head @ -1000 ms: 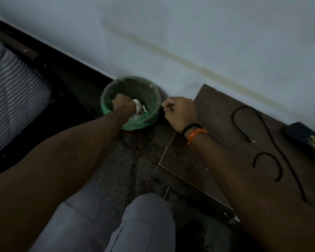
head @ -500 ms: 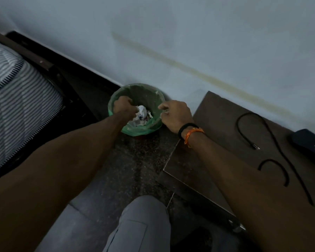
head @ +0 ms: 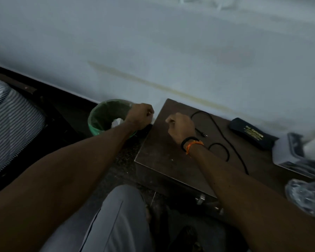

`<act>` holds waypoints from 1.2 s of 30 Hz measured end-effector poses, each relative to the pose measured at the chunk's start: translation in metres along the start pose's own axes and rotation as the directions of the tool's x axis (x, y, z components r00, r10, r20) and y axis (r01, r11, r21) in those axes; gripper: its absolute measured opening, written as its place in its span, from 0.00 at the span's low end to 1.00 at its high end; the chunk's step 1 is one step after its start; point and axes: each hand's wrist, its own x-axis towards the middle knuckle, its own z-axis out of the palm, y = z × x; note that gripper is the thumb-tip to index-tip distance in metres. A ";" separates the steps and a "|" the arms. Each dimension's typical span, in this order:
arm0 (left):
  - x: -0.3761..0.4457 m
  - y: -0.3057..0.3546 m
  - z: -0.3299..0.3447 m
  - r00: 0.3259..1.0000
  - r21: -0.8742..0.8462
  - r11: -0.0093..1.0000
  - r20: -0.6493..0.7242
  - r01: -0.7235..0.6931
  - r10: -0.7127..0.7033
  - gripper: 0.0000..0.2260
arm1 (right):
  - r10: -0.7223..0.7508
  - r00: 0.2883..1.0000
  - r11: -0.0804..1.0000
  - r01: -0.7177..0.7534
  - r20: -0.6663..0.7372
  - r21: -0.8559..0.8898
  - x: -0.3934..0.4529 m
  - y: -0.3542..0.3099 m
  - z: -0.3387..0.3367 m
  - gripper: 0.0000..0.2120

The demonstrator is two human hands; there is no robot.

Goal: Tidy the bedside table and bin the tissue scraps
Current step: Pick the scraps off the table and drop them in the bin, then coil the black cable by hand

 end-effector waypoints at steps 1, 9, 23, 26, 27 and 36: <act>-0.002 0.013 0.004 0.998 0.003 0.998 0.016 -0.063 0.063 0.08 | 0.030 0.999 1.000 -0.030 -0.013 0.002 -0.006 0.008 -0.007 0.12; -0.023 0.103 0.040 0.948 -0.035 0.974 0.223 -0.223 0.225 0.08 | 0.400 0.908 0.915 -0.389 -0.122 0.106 -0.066 0.089 -0.063 0.11; -0.057 0.126 0.096 0.845 0.182 0.880 0.417 -0.439 0.335 0.07 | 0.496 0.861 0.867 -0.484 -0.111 0.120 -0.114 0.124 -0.073 0.10; -0.066 0.127 0.093 0.925 -0.108 0.957 0.248 -0.270 0.289 0.05 | 0.598 0.791 0.792 -0.560 -0.126 0.241 -0.119 0.118 -0.075 0.12; -0.069 0.130 0.091 0.954 -0.236 0.954 0.194 -0.182 0.230 0.05 | 0.635 0.763 0.753 -0.575 -0.122 0.319 -0.120 0.114 -0.076 0.15; -0.087 0.165 0.075 0.930 -0.620 0.781 0.325 0.074 0.169 0.03 | 0.621 0.784 0.549 -0.438 0.003 0.712 -0.111 0.066 -0.096 0.11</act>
